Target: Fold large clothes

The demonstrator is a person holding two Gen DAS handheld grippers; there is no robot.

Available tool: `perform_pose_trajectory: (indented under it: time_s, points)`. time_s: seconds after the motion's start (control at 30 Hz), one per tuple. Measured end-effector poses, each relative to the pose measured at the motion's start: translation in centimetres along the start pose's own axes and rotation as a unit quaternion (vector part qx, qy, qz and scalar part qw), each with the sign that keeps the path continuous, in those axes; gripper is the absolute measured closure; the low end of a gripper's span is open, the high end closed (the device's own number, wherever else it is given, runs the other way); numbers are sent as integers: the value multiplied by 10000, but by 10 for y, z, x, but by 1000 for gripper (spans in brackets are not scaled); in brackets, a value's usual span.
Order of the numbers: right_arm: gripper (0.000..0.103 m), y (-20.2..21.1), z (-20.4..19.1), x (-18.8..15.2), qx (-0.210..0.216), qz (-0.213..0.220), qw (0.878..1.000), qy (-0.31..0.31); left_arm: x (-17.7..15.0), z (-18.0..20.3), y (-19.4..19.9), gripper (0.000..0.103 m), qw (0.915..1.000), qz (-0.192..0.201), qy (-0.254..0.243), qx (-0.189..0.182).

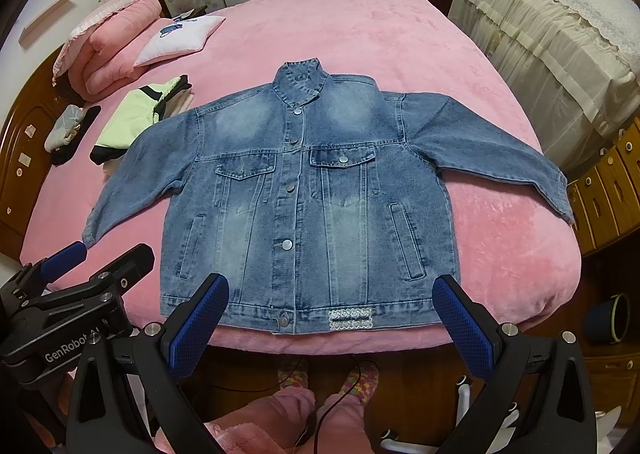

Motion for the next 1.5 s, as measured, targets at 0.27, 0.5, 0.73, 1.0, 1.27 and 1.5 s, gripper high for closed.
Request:
perform_pose_trajectory:
  time_s: [0.27, 0.5, 0.73, 1.0, 1.27, 1.5]
  points:
    - [0, 0, 0, -1, -2, -16, 10000, 5, 0, 0, 0, 6, 10000, 0, -2, 6]
    - [0, 1, 4, -1, -18, -25, 10000, 10, -10, 5, -3, 6, 10000, -39, -3, 32]
    - [0, -6, 14, -11, -72, -111, 9999, 11, -16, 11, -8, 6, 9999, -149, -28, 63]
    - [0, -19, 13, -15, -42, -373, 9993, -12, -18, 16, -17, 6, 9994, -344, -26, 103]
    - [0, -28, 24, -22, -84, -408, 9991, -2, -28, 18, -20, 6, 9992, -345, 181, 30]
    - [0, -29, 45, -34, -141, -272, 9995, -18, -46, 19, -24, 6, 9978, -330, 573, -64]
Point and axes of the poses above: each gripper's, at about its wrist camera, not at the fingertips, and y roughly against the way its jaws point, z to its right, x to its top, the point moved 3 cm from there along -y, roughly the way its jaws point, and after that the axes turned 8 degrees about -z, right-handed, at the moved point
